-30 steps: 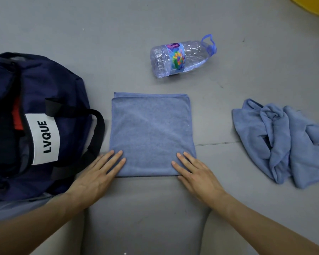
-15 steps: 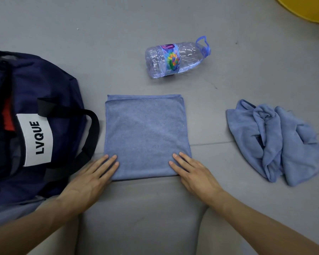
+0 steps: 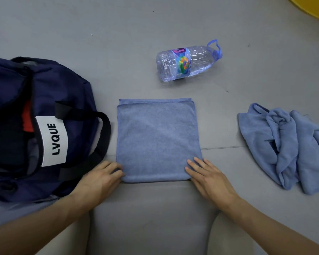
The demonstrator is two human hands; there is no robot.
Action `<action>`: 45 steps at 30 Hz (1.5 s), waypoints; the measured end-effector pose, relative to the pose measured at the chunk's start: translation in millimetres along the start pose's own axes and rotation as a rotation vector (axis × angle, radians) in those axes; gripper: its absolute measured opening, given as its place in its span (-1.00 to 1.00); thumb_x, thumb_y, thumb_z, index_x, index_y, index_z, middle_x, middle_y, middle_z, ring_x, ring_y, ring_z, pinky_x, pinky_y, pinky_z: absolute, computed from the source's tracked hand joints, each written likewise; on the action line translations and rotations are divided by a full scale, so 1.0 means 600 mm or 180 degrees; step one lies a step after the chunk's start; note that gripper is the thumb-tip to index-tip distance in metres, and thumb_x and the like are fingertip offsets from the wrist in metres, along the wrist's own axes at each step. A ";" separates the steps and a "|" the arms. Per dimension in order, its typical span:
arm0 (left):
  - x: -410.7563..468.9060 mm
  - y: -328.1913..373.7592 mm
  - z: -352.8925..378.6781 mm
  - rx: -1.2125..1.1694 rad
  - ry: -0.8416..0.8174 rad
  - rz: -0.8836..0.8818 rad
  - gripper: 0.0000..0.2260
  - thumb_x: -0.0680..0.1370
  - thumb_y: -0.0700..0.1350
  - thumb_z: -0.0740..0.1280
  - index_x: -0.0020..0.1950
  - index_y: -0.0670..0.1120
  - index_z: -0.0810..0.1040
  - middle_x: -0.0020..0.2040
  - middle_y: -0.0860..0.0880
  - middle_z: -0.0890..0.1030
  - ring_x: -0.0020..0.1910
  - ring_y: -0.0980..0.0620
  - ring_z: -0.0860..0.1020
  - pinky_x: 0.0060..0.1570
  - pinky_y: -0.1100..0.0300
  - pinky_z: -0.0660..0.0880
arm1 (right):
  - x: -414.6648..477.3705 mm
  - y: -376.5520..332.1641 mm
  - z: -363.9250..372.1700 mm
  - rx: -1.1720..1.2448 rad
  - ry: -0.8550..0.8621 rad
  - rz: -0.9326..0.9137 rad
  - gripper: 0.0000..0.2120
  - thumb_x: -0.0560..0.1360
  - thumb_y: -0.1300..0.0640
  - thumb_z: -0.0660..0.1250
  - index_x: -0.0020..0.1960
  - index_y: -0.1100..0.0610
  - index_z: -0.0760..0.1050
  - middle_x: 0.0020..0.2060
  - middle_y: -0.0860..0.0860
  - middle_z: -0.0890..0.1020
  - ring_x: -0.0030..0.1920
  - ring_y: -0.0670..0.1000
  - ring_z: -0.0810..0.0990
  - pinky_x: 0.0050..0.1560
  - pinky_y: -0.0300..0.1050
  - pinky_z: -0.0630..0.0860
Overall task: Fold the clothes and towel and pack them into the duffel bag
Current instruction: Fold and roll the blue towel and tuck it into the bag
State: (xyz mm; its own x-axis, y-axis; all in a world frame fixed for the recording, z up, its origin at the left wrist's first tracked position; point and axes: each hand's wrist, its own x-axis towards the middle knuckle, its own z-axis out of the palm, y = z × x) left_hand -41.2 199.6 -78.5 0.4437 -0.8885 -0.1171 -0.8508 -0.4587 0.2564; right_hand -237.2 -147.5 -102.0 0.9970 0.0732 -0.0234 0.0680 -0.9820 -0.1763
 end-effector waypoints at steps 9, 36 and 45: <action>-0.041 0.028 -0.011 -0.0381 -0.1377 0.0555 -0.87 0.40 0.14 0.29 -0.18 0.12 0.49 -0.21 0.17 0.50 -0.31 0.18 0.53 -0.35 0.28 0.51 | -0.077 -0.056 -0.032 0.0496 -0.0635 -0.0241 -0.69 0.46 -0.06 0.30 0.17 -0.10 0.64 0.27 -0.08 0.62 0.13 0.03 0.62 0.09 -0.08 0.56; 0.160 -0.082 -0.066 -0.0136 -0.0106 -0.1043 -0.86 0.59 -0.15 0.31 0.13 -0.10 0.57 0.07 -0.08 0.56 0.06 -0.14 0.48 -0.06 -0.01 0.49 | 0.232 0.068 -0.081 0.0603 -0.0760 0.0934 -0.55 0.54 0.06 0.35 0.42 -0.01 0.43 0.28 0.02 0.49 0.24 0.15 0.43 0.19 0.01 0.45; 0.152 -0.098 -0.073 0.0169 -0.0010 -0.0811 -0.97 0.53 -0.22 0.40 -0.05 -0.16 0.60 -0.10 -0.14 0.62 -0.16 -0.22 0.51 -0.19 -0.03 0.44 | 0.252 0.063 -0.077 0.0893 -0.0637 0.1412 -0.88 0.55 0.08 0.34 0.08 0.05 0.54 0.07 0.03 0.53 0.15 0.12 0.46 0.01 -0.11 0.36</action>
State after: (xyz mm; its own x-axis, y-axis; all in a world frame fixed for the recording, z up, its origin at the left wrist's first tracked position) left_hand 61.6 146.5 -62.3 0.6447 -0.7442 -0.1745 -0.7254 -0.6677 0.1674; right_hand -82.0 -181.4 -66.6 0.8998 -0.2776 -0.3365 -0.3957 -0.8442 -0.3616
